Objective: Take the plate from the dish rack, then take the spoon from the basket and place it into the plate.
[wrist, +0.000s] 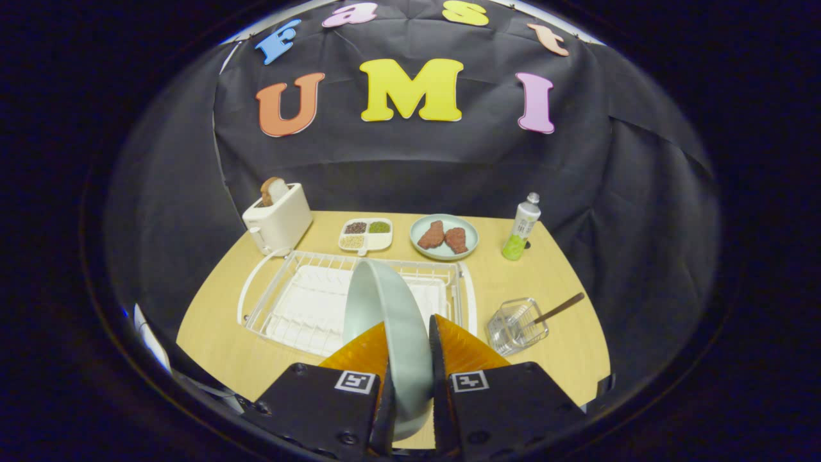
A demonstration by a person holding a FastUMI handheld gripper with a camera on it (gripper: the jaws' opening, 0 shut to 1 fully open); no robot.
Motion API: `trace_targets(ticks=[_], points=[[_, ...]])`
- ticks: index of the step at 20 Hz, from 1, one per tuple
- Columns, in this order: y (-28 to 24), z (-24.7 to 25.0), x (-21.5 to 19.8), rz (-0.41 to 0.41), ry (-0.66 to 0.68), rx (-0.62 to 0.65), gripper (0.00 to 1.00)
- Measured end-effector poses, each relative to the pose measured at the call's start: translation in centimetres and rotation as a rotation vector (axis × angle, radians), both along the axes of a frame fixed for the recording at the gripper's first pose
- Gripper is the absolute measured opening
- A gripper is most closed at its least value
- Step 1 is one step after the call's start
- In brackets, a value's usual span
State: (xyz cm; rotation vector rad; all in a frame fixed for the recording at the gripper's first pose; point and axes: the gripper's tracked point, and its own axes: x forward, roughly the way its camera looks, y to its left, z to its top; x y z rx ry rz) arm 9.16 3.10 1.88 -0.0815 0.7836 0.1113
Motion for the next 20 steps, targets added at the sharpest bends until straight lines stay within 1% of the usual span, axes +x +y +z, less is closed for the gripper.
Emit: trace_targets(ticks=[3,6,9,11,13,16,17,20], points=[[0.8,-4.6,-3.5,0.026,0.068,0.07,0.3],[1.6,-8.8,-5.5,0.013,0.148,0.175,0.3],[2.0,-11.7,-6.9,-0.009,0.206,0.285,0.3],[1.9,-13.3,-7.4,-0.021,0.239,0.332,0.3],[1.4,-14.5,-7.5,-0.025,0.249,0.346,0.3],[1.0,-15.6,-7.3,-0.021,0.279,0.406,0.29],[0.6,-15.9,-7.2,-0.029,0.283,0.404,0.3],[-1.6,-17.4,-6.1,-0.066,0.268,0.353,0.34]])
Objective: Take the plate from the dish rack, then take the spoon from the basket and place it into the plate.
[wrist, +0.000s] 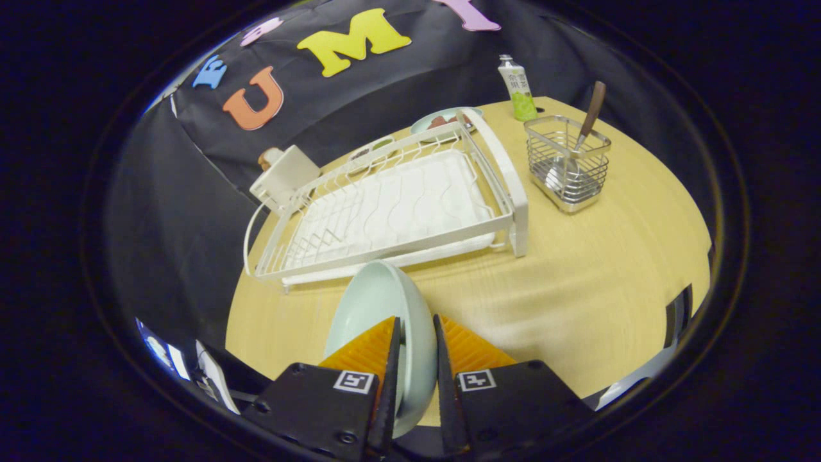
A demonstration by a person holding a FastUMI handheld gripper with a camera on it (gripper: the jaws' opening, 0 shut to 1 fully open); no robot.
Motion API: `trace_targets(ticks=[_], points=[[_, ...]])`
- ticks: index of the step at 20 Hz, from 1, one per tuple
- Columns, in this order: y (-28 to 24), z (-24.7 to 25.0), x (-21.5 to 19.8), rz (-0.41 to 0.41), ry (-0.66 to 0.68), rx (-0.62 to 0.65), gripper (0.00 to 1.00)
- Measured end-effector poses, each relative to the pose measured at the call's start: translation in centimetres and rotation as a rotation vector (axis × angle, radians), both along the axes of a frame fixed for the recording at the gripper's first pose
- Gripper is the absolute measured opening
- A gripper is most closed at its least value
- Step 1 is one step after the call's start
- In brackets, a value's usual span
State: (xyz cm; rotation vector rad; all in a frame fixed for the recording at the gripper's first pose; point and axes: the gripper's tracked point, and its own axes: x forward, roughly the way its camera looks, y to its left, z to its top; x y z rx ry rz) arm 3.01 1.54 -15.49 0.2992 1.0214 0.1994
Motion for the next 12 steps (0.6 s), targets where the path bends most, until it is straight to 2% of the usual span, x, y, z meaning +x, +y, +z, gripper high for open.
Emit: trace_targets(ticks=[3,4,7,9,10,12], points=[[-1.0,-1.1,0.7,-0.039,0.022,0.014,0.37],[-1.4,-1.0,0.9,-0.045,0.012,0.011,0.41],[-2.8,0.5,1.4,-0.033,-0.1,-0.053,0.44],[-4.0,2.2,1.5,-0.03,-0.212,-0.107,0.53],[-4.8,3.1,1.7,-0.032,-0.269,-0.139,0.61],[-6.4,5.1,1.4,-0.047,-0.379,-0.193,0.72]])
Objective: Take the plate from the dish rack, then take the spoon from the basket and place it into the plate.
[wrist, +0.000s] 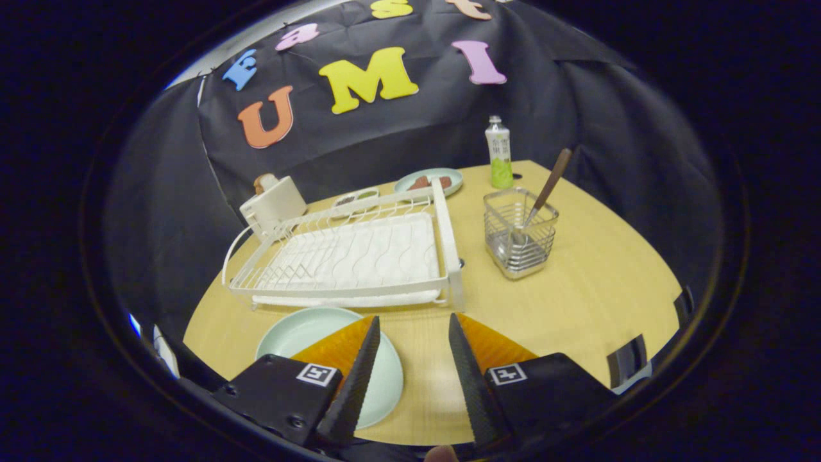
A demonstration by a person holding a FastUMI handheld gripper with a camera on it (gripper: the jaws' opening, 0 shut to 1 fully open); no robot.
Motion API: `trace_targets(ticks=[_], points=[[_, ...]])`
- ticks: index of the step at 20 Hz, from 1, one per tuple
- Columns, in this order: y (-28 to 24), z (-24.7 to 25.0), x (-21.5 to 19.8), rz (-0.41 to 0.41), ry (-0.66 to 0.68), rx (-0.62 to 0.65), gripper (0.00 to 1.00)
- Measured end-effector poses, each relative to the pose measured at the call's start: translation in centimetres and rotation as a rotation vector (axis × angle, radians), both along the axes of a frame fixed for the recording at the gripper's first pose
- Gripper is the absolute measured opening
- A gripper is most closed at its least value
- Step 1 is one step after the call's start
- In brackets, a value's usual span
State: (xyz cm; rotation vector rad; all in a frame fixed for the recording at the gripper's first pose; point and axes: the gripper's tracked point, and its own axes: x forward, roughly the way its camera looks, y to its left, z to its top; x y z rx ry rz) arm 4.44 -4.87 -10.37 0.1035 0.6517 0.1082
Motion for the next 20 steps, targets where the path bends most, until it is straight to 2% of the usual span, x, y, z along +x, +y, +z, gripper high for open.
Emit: trace_targets(ticks=[7,13,17,20], points=[[-6.1,6.0,-1.8,-0.068,-0.31,-0.17,1.0],[-10.5,8.5,-0.9,-0.115,-0.431,-0.192,1.0],[-13.2,7.5,2.4,-0.144,-0.425,-0.155,1.0],[-14.2,7.1,5.2,-0.121,-0.415,-0.133,1.0]])
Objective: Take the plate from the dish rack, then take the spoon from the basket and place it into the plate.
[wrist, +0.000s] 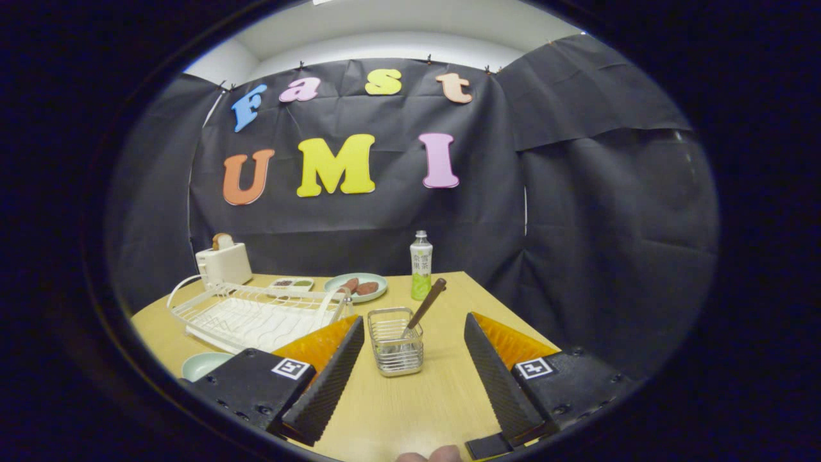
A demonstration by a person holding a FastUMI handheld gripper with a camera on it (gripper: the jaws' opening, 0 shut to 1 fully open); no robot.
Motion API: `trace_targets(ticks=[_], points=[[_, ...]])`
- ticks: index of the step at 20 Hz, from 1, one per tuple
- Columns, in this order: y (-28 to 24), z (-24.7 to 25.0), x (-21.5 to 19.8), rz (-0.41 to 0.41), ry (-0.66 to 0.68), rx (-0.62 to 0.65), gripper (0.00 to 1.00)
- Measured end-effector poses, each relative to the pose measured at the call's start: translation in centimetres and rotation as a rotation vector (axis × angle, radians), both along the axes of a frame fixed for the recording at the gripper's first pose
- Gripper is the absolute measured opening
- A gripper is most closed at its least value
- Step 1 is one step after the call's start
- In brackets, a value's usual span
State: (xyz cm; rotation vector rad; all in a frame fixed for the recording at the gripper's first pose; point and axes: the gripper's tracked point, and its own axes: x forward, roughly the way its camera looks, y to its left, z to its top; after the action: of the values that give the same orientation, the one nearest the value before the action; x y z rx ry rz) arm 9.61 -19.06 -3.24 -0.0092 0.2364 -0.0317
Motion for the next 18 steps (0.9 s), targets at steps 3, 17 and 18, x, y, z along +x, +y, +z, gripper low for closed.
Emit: trace_targets(ticks=[3,17,18], points=[[-0.5,-0.1,2.9,0.008,-0.01,-0.009,1.0],[-1.3,-3.8,13.2,0.006,0.064,0.088,0.99],[-1.2,-3.7,13.6,0.009,0.066,0.095,0.94]])
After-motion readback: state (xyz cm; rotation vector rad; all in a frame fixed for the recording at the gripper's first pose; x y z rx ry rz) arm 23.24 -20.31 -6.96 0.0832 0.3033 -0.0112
